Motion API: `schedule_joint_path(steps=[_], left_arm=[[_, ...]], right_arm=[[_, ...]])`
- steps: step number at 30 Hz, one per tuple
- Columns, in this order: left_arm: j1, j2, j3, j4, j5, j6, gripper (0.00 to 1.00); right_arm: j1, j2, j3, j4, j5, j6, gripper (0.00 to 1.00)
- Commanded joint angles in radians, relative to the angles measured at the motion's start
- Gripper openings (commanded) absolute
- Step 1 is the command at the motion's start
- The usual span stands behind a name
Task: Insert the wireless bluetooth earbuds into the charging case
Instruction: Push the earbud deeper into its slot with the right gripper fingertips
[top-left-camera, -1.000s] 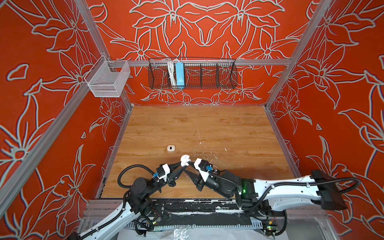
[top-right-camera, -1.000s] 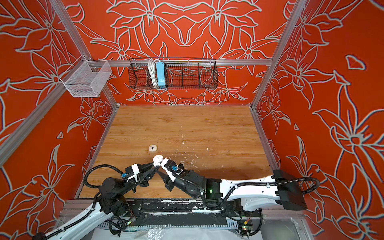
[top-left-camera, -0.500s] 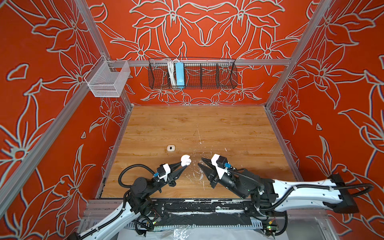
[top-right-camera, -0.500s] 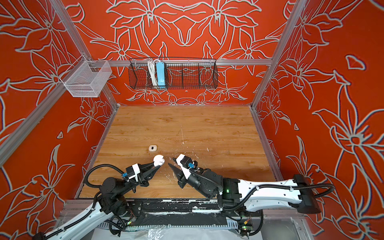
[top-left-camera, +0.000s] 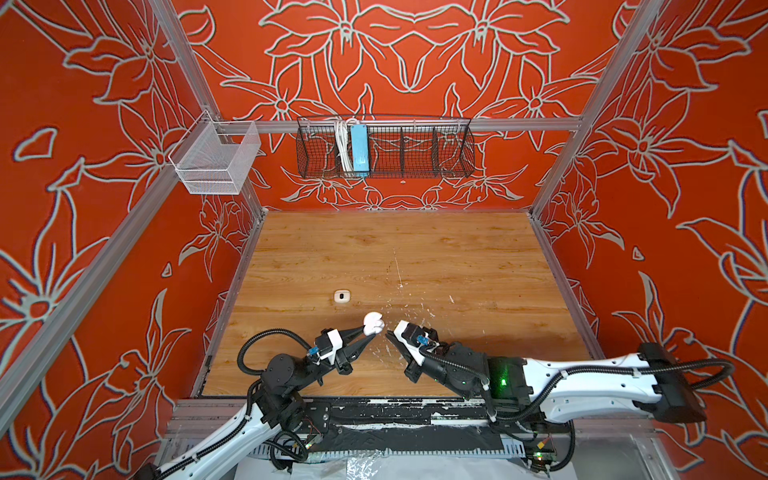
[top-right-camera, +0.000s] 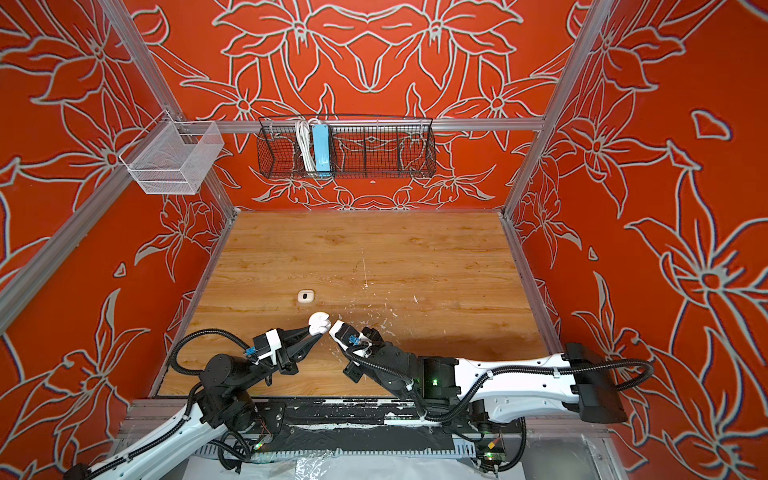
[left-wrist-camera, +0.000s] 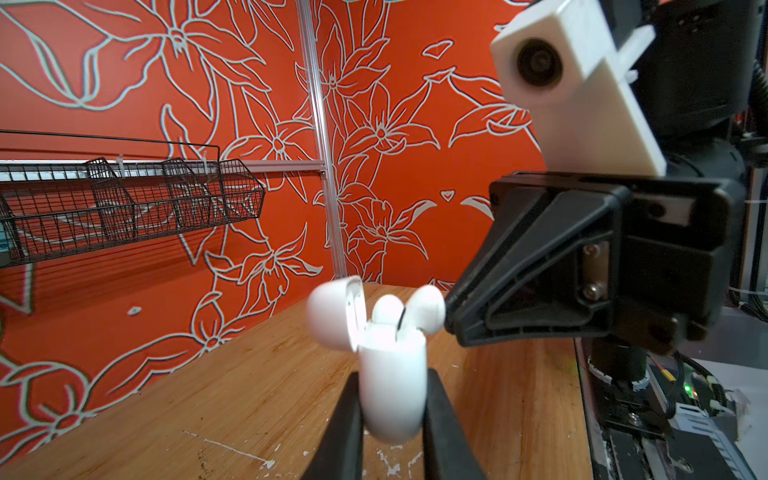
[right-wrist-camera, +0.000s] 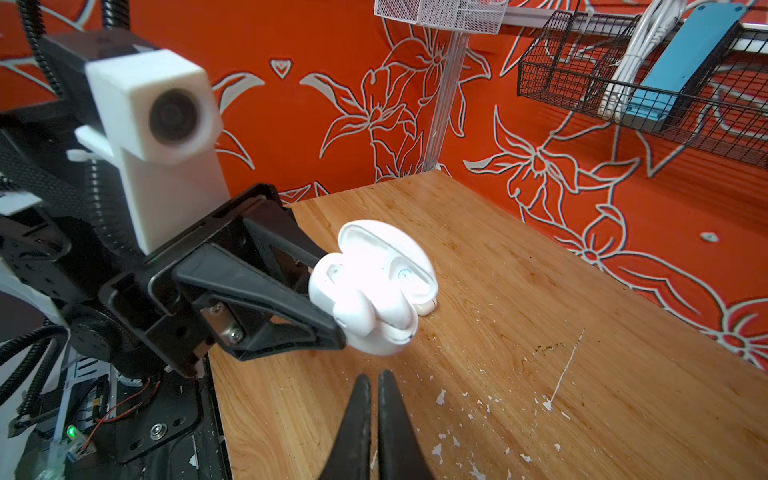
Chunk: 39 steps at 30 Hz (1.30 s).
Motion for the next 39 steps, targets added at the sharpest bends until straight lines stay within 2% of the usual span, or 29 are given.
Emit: schedule_joint_path(steps=[1,7,23,27,29,31,32,39], left_arm=[[-0.005,0.004,0.023,0.039,0.014,0.007,0.0],[-0.005,-0.001,0.021,0.039,0.014,0.007,0.0],[-0.005,-0.004,0.021,0.035,0.01,0.007,0.0],[-0.005,-0.014,0.022,0.028,0.003,0.006,0.0],[-0.005,-0.018,0.021,0.025,-0.002,0.004,0.0],[-0.005,-0.021,0.021,0.026,-0.001,0.004,0.0],[-0.005,-0.019,0.021,0.025,-0.001,0.004,0.0],[-0.005,-0.019,0.021,0.027,0.003,0.004,0.0]], right_arm=[[0.005,0.0,0.041,0.022,0.017,-0.023,0.09],[0.005,0.014,0.055,0.031,0.046,-0.042,0.08],[0.005,0.064,0.107,0.034,-0.014,-0.053,0.06],[0.005,0.065,0.104,0.038,0.001,-0.043,0.06],[0.005,0.062,0.095,0.057,0.003,-0.042,0.15],[0.005,0.059,0.094,0.057,0.0,-0.042,0.36],[0.005,0.06,0.094,0.059,0.004,-0.042,0.39],[0.005,0.089,0.108,0.069,0.001,-0.043,0.37]])
